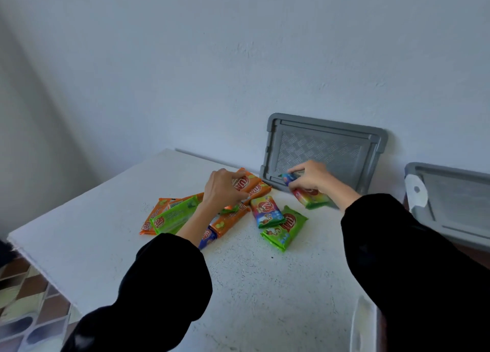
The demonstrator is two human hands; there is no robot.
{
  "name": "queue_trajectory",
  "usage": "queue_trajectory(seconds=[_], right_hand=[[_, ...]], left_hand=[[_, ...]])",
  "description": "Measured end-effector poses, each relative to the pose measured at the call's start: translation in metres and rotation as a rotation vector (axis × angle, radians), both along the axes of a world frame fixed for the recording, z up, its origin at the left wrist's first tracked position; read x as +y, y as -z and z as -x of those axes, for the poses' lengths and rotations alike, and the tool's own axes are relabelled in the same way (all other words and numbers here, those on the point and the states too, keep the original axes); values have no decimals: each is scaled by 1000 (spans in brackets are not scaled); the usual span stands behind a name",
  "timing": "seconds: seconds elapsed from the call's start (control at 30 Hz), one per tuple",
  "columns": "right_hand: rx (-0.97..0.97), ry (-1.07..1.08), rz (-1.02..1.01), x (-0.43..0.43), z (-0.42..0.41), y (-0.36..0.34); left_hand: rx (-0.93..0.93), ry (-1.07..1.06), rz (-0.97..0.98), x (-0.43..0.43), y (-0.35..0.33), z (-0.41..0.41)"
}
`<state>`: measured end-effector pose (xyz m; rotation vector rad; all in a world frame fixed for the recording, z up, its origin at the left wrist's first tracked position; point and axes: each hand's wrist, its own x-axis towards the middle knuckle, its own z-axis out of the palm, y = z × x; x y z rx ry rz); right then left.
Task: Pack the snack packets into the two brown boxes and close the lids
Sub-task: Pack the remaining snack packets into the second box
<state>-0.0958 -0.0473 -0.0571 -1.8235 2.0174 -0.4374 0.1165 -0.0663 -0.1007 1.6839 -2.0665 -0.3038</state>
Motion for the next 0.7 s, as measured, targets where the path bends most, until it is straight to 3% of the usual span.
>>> queue_trajectory(seconds=[0.33,0.7], right_hand=[[73,-73,166,145,77,-98],[35,-42,-25,321,155,-74]], left_hand=[[80,500,100,85,-96,98],[-99,1077,-63,203,-78,176]])
